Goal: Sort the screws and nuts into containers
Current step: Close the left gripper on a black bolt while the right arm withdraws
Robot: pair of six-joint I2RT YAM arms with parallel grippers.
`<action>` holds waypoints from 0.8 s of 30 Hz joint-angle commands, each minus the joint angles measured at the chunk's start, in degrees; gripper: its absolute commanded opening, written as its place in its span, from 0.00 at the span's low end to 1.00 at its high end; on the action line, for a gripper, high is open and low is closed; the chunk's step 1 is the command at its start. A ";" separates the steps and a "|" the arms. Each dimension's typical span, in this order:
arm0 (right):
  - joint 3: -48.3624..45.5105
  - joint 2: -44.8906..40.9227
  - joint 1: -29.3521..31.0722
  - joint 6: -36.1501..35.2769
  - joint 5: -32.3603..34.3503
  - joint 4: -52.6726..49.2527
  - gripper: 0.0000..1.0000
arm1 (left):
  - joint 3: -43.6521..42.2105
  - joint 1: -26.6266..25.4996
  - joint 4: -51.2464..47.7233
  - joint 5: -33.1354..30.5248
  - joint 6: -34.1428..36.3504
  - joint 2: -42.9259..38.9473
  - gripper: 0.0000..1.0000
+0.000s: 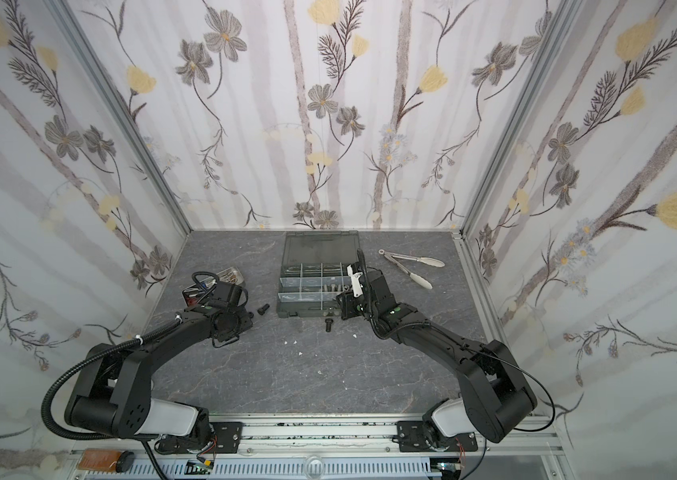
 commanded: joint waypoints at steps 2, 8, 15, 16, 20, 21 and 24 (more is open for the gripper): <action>-1.09 -1.13 -0.20 0.25 -1.11 3.31 0.45 | 2.10 0.09 0.67 -1.80 -1.24 2.85 0.46; -1.92 -2.91 -0.27 0.47 -1.66 4.12 0.45 | 4.56 0.08 -0.04 -3.34 -0.89 7.68 0.42; -2.49 -4.29 -0.27 0.55 -1.67 4.34 0.45 | 5.11 0.08 0.31 -3.97 -0.64 10.81 0.36; -2.46 -4.39 -0.27 0.56 -1.66 4.34 0.45 | 5.19 0.01 0.32 -4.08 -0.59 11.08 0.34; -2.55 -4.65 -0.23 0.56 -1.52 4.45 0.45 | 4.93 0.09 0.32 -4.19 -0.41 11.37 0.28; -2.63 -4.66 -0.27 0.56 -1.49 4.45 0.45 | 4.85 0.06 0.31 -4.19 -0.36 11.39 0.26; -2.64 -4.48 -0.20 0.52 -1.55 4.48 0.45 | 4.68 0.09 0.27 -3.99 -0.13 11.18 0.18</action>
